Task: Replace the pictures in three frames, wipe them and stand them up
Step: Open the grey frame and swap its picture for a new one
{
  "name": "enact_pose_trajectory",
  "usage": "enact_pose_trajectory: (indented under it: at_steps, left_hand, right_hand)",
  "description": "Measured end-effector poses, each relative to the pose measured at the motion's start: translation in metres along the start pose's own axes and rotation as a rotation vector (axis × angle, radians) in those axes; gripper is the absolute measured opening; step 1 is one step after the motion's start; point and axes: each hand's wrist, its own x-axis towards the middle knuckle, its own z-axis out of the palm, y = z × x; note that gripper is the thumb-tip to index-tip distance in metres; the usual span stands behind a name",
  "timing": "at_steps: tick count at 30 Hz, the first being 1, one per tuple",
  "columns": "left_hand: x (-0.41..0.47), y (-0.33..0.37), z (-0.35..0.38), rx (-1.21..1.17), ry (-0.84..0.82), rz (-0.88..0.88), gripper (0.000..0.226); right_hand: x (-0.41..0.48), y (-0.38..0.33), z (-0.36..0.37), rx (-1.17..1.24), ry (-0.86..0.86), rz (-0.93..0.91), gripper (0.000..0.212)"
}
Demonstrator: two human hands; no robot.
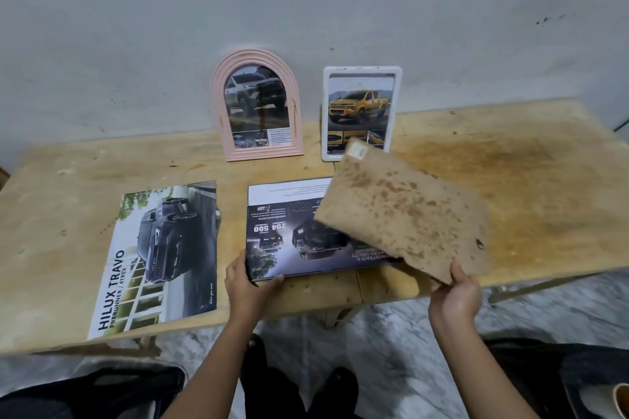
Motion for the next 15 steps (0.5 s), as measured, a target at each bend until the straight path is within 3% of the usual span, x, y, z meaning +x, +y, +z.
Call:
enact_pose_trajectory:
  at_steps: [3, 10, 15]
  left_hand:
    - [-0.001, -0.003, 0.004, 0.007, -0.002, 0.000, 0.098]
    - [-0.008, 0.000, 0.006, 0.015, 0.008, 0.028, 0.099]
    - [-0.011, -0.001, 0.004, 0.043, 0.000, 0.036, 0.103]
  right_hand:
    - [0.010, -0.003, -0.006, 0.128, 0.084, 0.023, 0.039]
    - [0.028, -0.016, 0.021, 0.373, 0.142, -0.052, 0.026]
    - [0.070, -0.034, 0.043, 0.332, 0.243, 0.013, 0.042]
